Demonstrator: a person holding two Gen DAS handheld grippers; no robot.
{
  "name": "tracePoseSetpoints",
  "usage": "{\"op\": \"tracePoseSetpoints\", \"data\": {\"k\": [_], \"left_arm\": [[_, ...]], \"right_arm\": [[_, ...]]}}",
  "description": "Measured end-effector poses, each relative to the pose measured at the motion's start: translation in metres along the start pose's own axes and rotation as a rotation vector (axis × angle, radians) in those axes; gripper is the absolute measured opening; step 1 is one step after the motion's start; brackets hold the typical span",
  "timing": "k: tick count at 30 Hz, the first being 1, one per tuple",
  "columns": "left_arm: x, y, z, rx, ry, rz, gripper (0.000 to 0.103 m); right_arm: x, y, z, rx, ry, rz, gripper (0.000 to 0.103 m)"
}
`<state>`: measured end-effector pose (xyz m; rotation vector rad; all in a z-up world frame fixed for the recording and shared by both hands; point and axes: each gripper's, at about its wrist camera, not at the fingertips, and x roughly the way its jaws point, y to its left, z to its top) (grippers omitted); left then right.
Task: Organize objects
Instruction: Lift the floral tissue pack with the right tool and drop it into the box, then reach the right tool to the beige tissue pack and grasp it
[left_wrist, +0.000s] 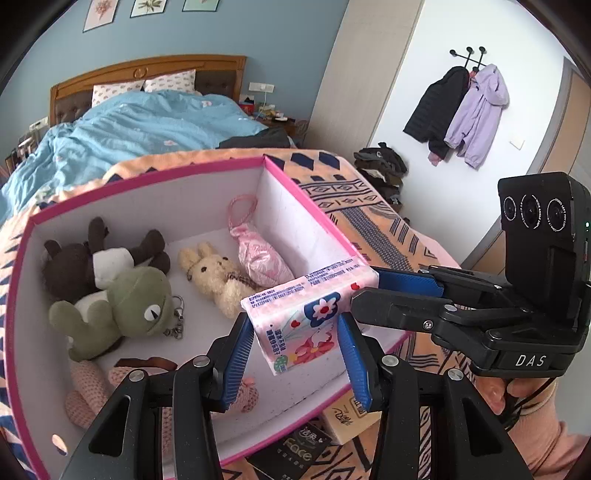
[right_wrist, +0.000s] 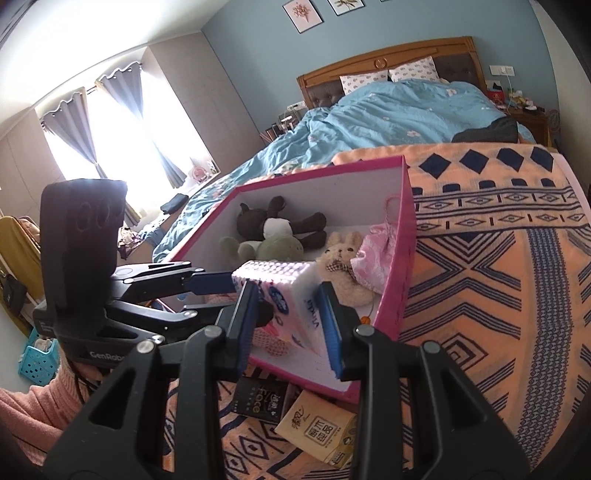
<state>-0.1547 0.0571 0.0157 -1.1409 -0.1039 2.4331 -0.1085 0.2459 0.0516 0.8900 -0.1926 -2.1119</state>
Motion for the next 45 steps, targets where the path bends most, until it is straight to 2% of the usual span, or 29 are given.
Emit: {"op": "tracePoseSetpoints", "data": {"k": [9,12,15,17,19,23,25,29,31,33,37,40,45], "left_arm": [[0.021,0.008,-0.002,-0.021,0.049,0.029,0.047],[0.024,0.011,-0.002,-0.021,0.053,0.069,0.047],[0.021,0.012,-0.005,-0.024,0.041,0.076,0.047],[0.017,0.01,-0.007,-0.016,0.027,0.085,0.05],[0.01,0.008,-0.009,-0.01,0.004,0.092,0.06],[-0.01,0.002,-0.015,0.015,-0.075,0.114,0.072],[-0.022,-0.003,-0.019,0.033,-0.116,0.111,0.081],[-0.048,-0.015,-0.029,0.062,-0.198,0.109,0.086],[-0.058,-0.021,-0.037,0.078,-0.227,0.094,0.092],[-0.066,-0.027,-0.048,0.1,-0.246,0.084,0.092],[-0.066,-0.039,-0.074,0.148,-0.221,0.056,0.092],[-0.056,-0.044,-0.095,0.194,-0.171,0.075,0.092],[-0.038,-0.03,-0.114,0.149,-0.087,0.056,0.092]], "right_arm": [[0.012,-0.001,0.0,-0.011,0.02,-0.084,0.037],[0.013,0.002,0.001,-0.034,0.01,-0.131,0.037],[0.01,0.004,0.001,-0.042,-0.001,-0.137,0.037],[0.006,0.004,0.0,-0.042,-0.009,-0.136,0.038],[0.001,0.003,-0.003,-0.036,-0.02,-0.127,0.04],[-0.014,0.003,-0.009,-0.027,-0.045,-0.1,0.046],[-0.022,0.004,-0.013,-0.027,-0.056,-0.094,0.047],[-0.04,0.003,-0.023,-0.008,-0.078,-0.056,0.051],[-0.048,0.002,-0.029,-0.006,-0.087,-0.053,0.053],[-0.053,0.001,-0.036,-0.001,-0.089,-0.051,0.058],[-0.055,-0.003,-0.057,0.01,-0.05,-0.06,0.059],[-0.044,-0.009,-0.074,0.033,0.01,-0.063,0.06],[-0.018,-0.02,-0.098,0.074,0.109,-0.074,0.06]]}}
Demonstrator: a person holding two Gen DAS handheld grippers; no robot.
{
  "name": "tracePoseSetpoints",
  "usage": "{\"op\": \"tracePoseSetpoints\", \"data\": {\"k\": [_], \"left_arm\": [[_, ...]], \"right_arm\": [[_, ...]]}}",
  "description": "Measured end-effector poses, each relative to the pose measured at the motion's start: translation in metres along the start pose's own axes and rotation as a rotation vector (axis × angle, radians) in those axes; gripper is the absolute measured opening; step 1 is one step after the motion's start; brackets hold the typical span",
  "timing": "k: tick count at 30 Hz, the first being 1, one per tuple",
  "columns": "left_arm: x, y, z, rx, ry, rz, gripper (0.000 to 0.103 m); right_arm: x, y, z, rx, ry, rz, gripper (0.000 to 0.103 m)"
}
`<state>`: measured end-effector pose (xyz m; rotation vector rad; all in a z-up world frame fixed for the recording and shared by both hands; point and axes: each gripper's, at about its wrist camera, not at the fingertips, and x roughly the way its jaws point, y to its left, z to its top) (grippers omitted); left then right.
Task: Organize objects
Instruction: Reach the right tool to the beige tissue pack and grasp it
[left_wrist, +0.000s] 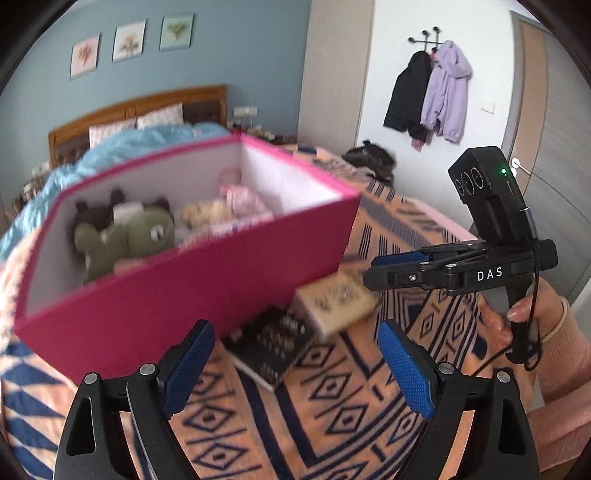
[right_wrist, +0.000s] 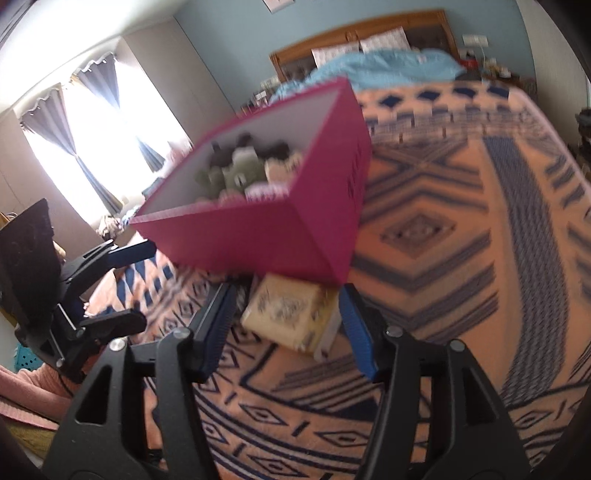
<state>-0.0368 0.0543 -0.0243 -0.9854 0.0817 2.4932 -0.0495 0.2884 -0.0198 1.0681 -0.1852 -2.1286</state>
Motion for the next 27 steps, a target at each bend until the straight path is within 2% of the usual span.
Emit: {"op": "tracePoseSetpoints", "data": {"k": [7,11,18,23,25,27], "left_arm": [[0.021,0.007,-0.007,-0.026,0.069,0.076,0.092],[0.021,0.014,-0.011,-0.067,0.072,0.07,0.092],[0.007,0.018,-0.016,-0.075,0.062,0.073,0.092],[0.002,0.004,-0.02,-0.04,0.054,0.017,0.092],[0.003,-0.004,-0.02,-0.016,0.052,-0.018,0.09],[0.004,-0.009,-0.019,-0.016,0.05,-0.08,0.088]], "right_arm": [[0.021,-0.007,-0.008,0.035,0.049,-0.007,0.06],[0.028,-0.003,-0.008,0.03,0.063,0.011,0.06],[0.048,0.029,-0.012,-0.046,0.118,0.068,0.06],[0.051,0.044,-0.021,-0.094,0.146,0.078,0.059],[0.048,0.04,-0.023,-0.089,0.143,0.033,0.059],[0.044,0.033,-0.024,-0.059,0.141,0.042,0.056]]}}
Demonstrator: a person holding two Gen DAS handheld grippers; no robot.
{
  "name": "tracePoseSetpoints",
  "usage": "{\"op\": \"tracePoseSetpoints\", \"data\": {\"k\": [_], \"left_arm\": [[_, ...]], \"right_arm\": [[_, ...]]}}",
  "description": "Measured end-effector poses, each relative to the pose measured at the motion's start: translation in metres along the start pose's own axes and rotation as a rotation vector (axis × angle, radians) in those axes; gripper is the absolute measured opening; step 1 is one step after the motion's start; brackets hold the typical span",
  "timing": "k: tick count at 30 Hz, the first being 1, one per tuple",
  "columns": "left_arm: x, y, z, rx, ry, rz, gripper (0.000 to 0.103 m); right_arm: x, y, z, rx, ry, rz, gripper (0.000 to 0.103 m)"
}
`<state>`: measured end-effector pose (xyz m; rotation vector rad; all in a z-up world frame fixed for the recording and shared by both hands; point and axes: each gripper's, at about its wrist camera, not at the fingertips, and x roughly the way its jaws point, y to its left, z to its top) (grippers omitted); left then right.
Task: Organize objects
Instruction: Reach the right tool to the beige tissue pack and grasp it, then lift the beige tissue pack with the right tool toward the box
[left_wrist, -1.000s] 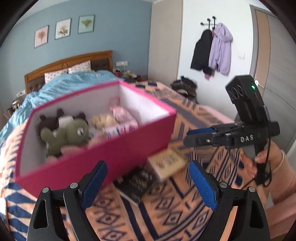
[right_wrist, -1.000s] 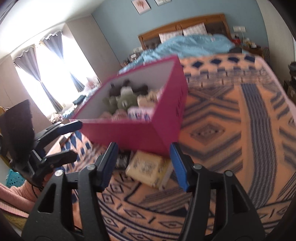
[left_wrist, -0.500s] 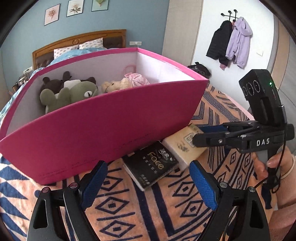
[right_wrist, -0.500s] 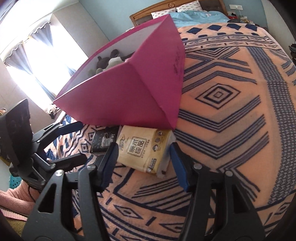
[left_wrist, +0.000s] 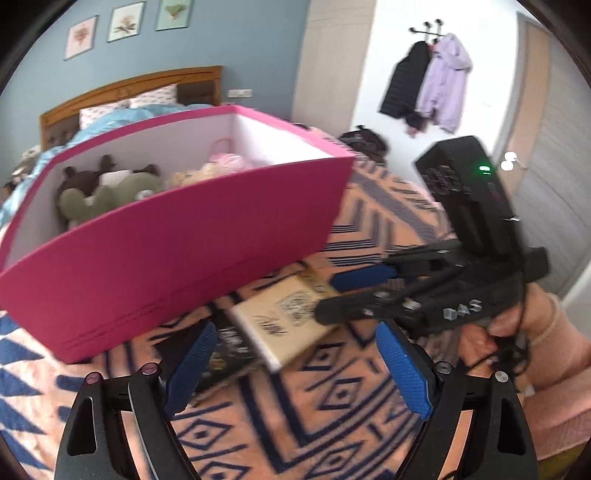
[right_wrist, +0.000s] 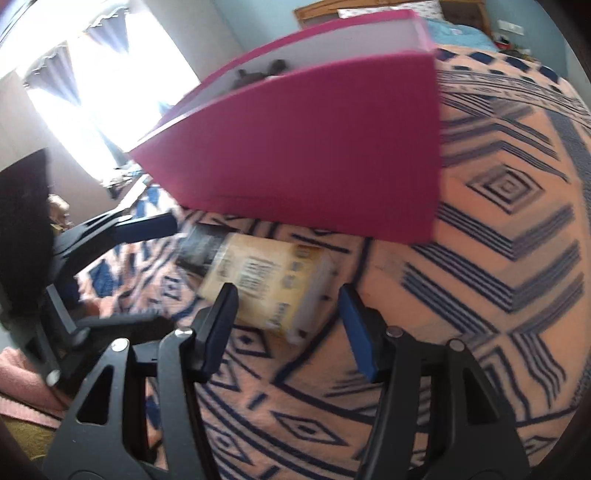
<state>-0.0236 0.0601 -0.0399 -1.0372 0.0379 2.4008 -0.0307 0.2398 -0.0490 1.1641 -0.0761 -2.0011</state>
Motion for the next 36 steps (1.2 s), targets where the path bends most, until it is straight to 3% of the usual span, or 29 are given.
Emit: {"op": "tracePoseSetpoints", "data": {"k": [8,16,23,25,30,36], "left_arm": [[0.02,0.01,-0.002,-0.093,0.073,-0.132,0.087],[0.028,0.007,0.001,-0.116,0.109,-0.142,0.086],[0.039,0.006,0.003,-0.136,0.143,-0.122,0.063],[0.044,0.012,0.001,-0.16,0.163,-0.103,0.051],[0.041,0.018,0.002,-0.189,0.153,-0.101,0.048],[0.043,0.02,0.002,-0.212,0.149,-0.105,0.044]], "right_arm": [[-0.011,-0.009,-0.005,0.039,-0.019,-0.004,0.056],[-0.011,-0.02,0.004,0.056,-0.03,0.019,0.056],[-0.017,-0.028,0.004,0.082,-0.045,0.043,0.056],[-0.019,-0.031,0.005,0.088,-0.046,0.05,0.056],[-0.017,-0.03,0.005,0.09,-0.043,0.063,0.053],[-0.016,-0.03,0.005,0.087,-0.031,0.075,0.042]]}}
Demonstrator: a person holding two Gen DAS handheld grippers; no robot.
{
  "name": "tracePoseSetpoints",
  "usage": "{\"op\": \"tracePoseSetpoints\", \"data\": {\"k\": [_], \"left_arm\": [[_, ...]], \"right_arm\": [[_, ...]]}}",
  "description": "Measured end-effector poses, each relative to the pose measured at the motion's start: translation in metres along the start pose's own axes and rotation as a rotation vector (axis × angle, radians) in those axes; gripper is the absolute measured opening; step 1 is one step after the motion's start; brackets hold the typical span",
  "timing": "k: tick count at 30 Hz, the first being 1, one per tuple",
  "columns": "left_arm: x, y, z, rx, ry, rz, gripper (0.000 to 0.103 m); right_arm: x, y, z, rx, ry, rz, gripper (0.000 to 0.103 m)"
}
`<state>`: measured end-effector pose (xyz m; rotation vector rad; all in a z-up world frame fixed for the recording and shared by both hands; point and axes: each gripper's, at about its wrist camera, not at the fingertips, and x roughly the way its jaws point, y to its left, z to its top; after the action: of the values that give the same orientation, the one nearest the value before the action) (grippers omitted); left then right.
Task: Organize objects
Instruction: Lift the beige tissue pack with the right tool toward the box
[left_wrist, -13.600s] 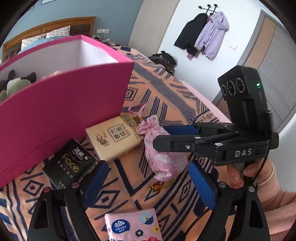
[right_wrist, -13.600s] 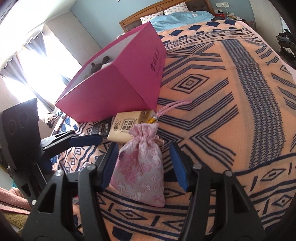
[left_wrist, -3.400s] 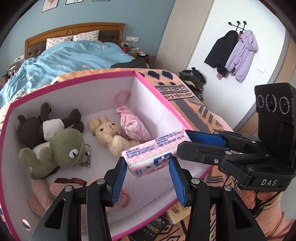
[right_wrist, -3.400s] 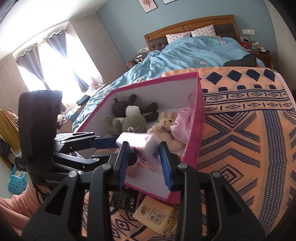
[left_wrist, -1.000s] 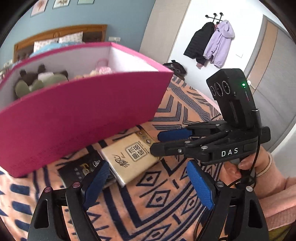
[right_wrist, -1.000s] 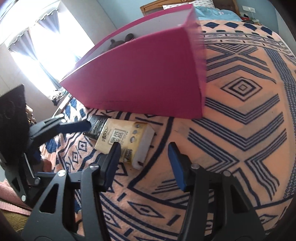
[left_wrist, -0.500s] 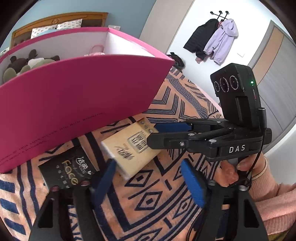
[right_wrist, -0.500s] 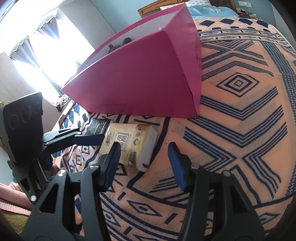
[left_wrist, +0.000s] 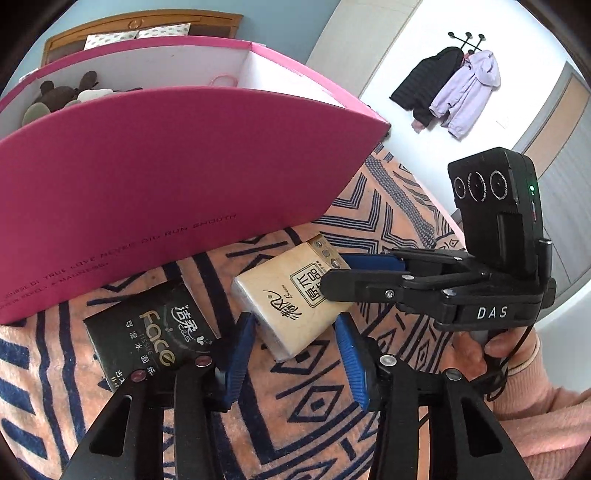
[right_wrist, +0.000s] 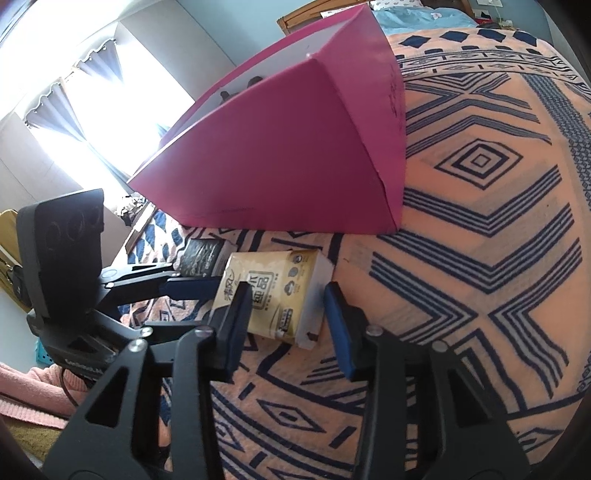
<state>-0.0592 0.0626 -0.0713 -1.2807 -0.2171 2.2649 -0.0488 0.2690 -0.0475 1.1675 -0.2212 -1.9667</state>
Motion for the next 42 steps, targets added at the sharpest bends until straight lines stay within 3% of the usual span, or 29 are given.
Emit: {"op": "tracePoseSetpoints", "data": {"k": [42], "left_arm": [[-0.045,-0.039,0.008,0.101,-0.114,0.001,0.044]], "right_arm": [[-0.048,0.039,-0.007,-0.068,-0.122,-0.018,0.041]]}}
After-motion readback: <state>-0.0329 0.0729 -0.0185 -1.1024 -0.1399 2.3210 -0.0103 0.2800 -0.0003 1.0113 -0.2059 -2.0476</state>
